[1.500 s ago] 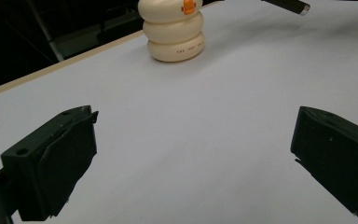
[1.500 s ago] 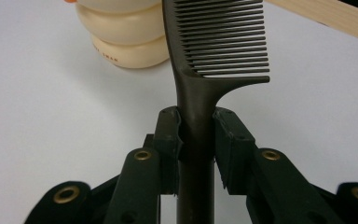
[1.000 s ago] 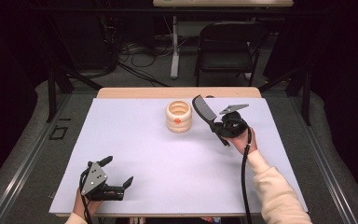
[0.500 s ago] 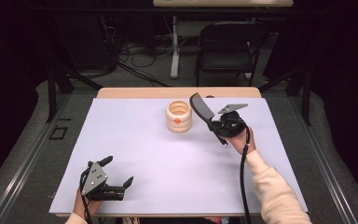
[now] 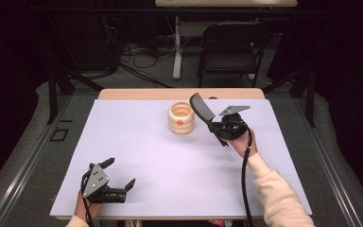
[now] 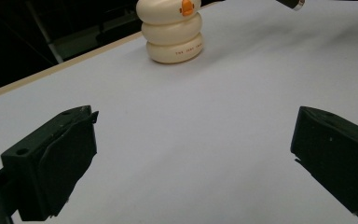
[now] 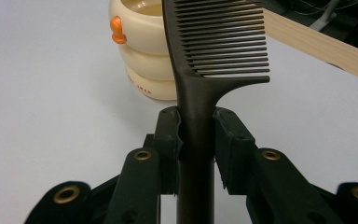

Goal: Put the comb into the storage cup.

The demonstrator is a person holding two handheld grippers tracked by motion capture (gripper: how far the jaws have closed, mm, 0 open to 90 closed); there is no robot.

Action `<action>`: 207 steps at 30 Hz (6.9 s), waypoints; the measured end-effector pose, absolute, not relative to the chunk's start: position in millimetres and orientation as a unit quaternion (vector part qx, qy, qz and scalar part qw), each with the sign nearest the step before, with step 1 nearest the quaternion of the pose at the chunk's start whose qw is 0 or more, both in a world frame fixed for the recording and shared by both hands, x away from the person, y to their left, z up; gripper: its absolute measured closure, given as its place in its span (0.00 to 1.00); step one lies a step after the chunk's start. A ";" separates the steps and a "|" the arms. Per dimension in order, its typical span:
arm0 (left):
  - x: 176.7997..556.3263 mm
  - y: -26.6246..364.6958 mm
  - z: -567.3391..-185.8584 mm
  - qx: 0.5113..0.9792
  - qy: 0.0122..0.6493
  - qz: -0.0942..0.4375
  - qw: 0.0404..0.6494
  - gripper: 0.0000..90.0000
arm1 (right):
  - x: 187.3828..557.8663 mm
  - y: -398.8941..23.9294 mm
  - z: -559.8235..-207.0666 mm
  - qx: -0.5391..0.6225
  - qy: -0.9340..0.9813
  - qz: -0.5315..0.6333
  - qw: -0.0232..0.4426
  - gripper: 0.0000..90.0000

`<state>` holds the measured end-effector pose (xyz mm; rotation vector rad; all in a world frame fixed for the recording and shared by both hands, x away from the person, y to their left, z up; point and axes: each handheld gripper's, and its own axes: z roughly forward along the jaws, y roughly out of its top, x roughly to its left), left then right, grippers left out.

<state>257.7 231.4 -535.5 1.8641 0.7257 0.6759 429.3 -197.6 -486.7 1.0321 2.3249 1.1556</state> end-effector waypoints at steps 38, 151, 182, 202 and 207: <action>260.3 230.8 -535.4 0.764 0.302 0.277 0.498 0.00 | 432.1 -184.4 -476.6 0.340 0.813 0.435 0.188 0.80; 261.4 230.9 -535.0 0.762 0.300 0.276 0.503 0.00 | 470.8 -132.0 -440.3 0.317 0.786 0.497 0.186 0.80; 261.7 231.0 -535.3 0.762 0.302 0.276 0.502 0.00 | 478.5 -120.1 -432.4 0.302 0.782 0.512 0.188 0.80; 261.9 230.5 -535.4 0.763 0.303 0.275 0.501 0.00 | 484.0 -111.8 -430.0 0.299 0.777 0.521 0.190 0.80; 261.9 230.3 -535.5 0.763 0.301 0.275 0.501 0.00 | 484.7 -108.5 -427.2 0.295 0.777 0.521 0.193 0.80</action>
